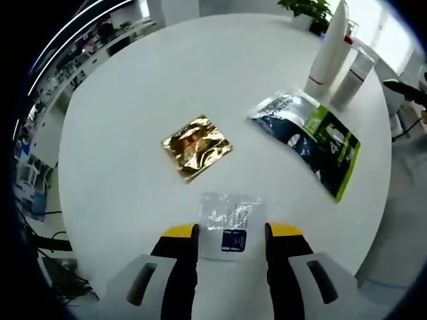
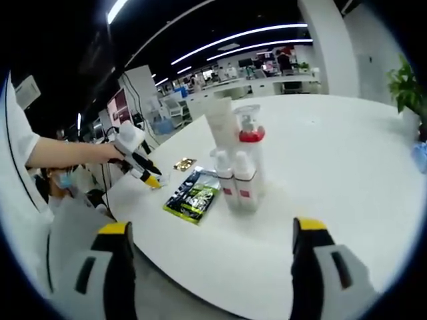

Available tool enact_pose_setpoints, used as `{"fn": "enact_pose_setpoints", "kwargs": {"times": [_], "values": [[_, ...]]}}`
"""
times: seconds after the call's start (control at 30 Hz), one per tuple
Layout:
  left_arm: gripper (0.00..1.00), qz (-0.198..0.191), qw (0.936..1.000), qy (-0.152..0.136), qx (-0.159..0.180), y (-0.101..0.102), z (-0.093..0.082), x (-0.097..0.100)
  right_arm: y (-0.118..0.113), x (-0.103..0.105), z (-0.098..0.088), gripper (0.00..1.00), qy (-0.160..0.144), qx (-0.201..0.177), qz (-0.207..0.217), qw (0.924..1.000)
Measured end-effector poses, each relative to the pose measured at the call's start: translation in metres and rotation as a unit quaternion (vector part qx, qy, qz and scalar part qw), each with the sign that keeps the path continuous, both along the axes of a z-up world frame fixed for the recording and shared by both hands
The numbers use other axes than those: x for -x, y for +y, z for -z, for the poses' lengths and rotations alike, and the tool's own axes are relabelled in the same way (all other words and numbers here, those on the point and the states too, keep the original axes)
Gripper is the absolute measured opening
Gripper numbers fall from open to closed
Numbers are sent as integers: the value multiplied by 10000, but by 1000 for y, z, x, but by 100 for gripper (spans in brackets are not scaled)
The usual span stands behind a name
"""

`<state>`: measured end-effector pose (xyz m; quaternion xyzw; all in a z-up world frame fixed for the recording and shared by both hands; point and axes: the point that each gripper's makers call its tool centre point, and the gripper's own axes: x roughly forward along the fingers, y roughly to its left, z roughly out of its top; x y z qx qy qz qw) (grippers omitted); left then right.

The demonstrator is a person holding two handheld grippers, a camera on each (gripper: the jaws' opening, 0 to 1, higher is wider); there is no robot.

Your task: Arrange the skincare products in the storage area until every visible bottle or jar stands upright without overlapping.

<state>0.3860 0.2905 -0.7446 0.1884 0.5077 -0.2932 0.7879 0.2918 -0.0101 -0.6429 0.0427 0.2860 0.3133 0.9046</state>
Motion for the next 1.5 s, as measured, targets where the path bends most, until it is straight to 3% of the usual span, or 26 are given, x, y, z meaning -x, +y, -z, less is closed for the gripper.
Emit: {"fn": "enact_pose_setpoints", "kwargs": {"times": [0.17,0.33,0.63,0.87,1.2,1.5], "values": [[37,228,9997,-28,-19,-2,-8,1,-1,0,0,100,3,-8,6,10000],[37,775,9968,-61,-166,-4,-18,2,0,0,-1,100,-15,-20,14,10000],[37,1685,9854,46,-217,-22,-29,10,0,0,-2,100,-44,-34,20,10000],[37,2338,9718,131,-261,-38,-28,20,-2,1,-4,100,-68,-45,67,9999],[37,3229,9453,230,-394,-52,-18,35,-4,3,-3,100,-46,-43,100,9999],[37,3258,9443,263,-385,-58,-9,33,-6,3,-1,100,-14,-39,151,9999]]}}
